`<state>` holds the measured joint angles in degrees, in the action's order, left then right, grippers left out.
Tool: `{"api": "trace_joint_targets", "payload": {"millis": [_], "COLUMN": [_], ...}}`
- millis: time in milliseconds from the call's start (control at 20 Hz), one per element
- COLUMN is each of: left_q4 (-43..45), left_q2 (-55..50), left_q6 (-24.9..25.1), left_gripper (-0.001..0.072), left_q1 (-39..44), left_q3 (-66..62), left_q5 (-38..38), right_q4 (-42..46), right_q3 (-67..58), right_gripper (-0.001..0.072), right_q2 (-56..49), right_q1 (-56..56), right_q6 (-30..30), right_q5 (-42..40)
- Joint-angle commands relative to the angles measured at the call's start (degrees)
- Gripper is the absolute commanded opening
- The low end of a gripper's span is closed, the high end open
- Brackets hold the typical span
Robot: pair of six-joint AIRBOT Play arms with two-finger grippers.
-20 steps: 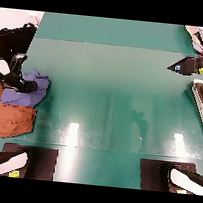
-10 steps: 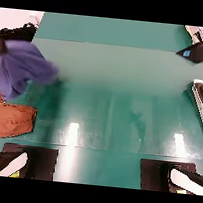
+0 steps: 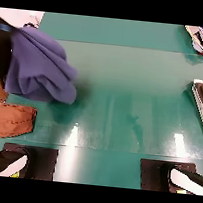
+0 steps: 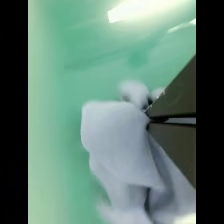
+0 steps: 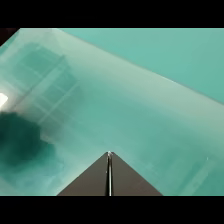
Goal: Fold the shirts.
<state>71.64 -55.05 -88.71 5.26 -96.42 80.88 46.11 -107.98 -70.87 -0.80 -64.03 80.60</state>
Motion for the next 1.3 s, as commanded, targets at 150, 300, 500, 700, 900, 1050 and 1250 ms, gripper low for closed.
{"api": "trace_joint_targets", "payload": {"millis": [150, 300, 500, 700, 900, 1050, 1250], "left_q4": [0.8, 0.5, 7.4, 23.3, 11.8, 0.8, -3.7], "left_q2": [-9.5, -16.8, -19.4, -18.1, -18.1, -18.1, -21.4], "left_q6": [-0.9, -0.3, 5.1, 2.3, 1.7, 5.2, 8.2], "left_gripper": [0.0024, 0.0152, 0.0499, 0.0499, 0.0499, 0.0499, 0.05], "left_q1": [26.3, 34.6, 35.7, 24.9, 7.7, 0.7, -0.3], "left_q3": [9.5, 10.3, 10.0, 10.3, 18.1, 28.7, 38.7], "left_q5": [-7.1, -9.8, -11.2, -7.6, -10.9, -17.0, -22.6], "right_q4": [0.0, 0.1, 0.2, 0.2, 0.2, 0.2, 0.2], "right_q3": [-0.9, -0.9, -0.9, -0.8, -0.8, -0.8, -0.8], "right_gripper": [0.0017, 0.0016, 0.0017, 0.0016, 0.0016, 0.0017, 0.0017], "right_q2": [0.0, 0.0, 0.0, 0.0, -0.1, -0.1, -0.2], "right_q1": [0.0, 0.0, 0.0, 0.0, 0.0, 0.0, 0.0], "right_q6": [0.0, 0.0, 0.0, 0.0, 0.0, 0.0, 0.0], "right_q5": [2.5, 3.7, 4.1, 4.1, 4.1, 4.1, 4.1]}}
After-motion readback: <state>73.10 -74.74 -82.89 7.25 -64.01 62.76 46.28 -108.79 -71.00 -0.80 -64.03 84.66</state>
